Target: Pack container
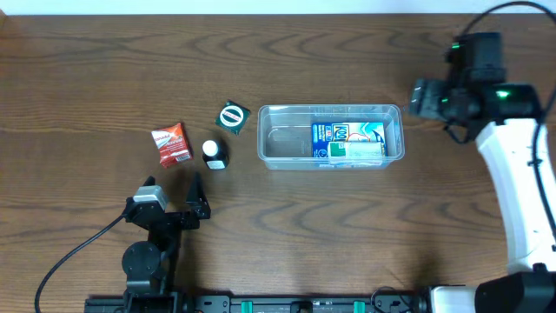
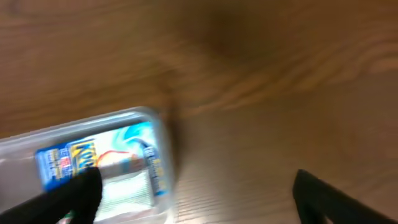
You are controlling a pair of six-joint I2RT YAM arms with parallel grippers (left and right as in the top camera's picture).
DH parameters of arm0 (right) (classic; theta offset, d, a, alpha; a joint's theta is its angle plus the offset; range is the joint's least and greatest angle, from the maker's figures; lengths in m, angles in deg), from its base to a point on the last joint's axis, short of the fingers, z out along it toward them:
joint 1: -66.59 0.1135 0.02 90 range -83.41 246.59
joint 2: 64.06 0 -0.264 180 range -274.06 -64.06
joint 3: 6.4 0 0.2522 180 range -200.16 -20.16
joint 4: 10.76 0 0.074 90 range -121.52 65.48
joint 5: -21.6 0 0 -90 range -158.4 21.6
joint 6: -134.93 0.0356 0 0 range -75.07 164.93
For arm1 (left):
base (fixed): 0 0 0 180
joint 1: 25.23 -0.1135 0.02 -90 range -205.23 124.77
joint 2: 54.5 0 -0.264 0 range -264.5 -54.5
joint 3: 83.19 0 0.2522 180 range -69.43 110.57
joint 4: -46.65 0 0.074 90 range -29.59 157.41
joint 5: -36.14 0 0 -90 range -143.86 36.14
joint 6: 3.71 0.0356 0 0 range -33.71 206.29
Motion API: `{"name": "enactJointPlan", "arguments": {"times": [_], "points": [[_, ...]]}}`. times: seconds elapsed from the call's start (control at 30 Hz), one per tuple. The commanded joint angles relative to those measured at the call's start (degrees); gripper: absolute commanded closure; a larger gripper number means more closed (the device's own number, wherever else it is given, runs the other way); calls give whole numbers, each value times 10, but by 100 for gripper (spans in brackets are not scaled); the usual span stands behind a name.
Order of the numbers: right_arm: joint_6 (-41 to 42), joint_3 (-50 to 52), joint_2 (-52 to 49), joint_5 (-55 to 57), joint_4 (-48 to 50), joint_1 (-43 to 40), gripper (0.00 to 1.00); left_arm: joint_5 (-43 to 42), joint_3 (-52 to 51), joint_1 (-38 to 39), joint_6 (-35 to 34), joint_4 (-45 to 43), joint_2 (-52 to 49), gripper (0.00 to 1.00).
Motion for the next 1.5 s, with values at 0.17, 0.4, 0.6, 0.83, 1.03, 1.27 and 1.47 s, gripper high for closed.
{"name": "enactJointPlan", "arguments": {"times": [0.17, 0.4, 0.6, 0.83, 1.03, 1.27, 1.47], "points": [[38, -7, 3, -4, -40, -95, 1, -4, -9, -3, 8, 21, 2, 2], [38, -7, 3, -4, -47, -110, 1, -4, -9, -3, 8, 21, 2, 2], [38, -7, 3, -4, -47, -110, 1, -20, -4, -3, -14, 22, 2, 2], [38, -7, 3, -4, -47, -110, 1, -33, 123, -3, -74, 112, -68, 2], [38, -7, 3, -4, -47, -110, 1, 3, 335, -4, -56, 251, -291, 2], [38, -7, 3, -4, -47, -110, 1, 3, 637, -19, -33, 457, -623, 2], [38, -7, 3, -4, -47, -110, 1, 0, 730, -19, -29, 500, -796, 2]]}}
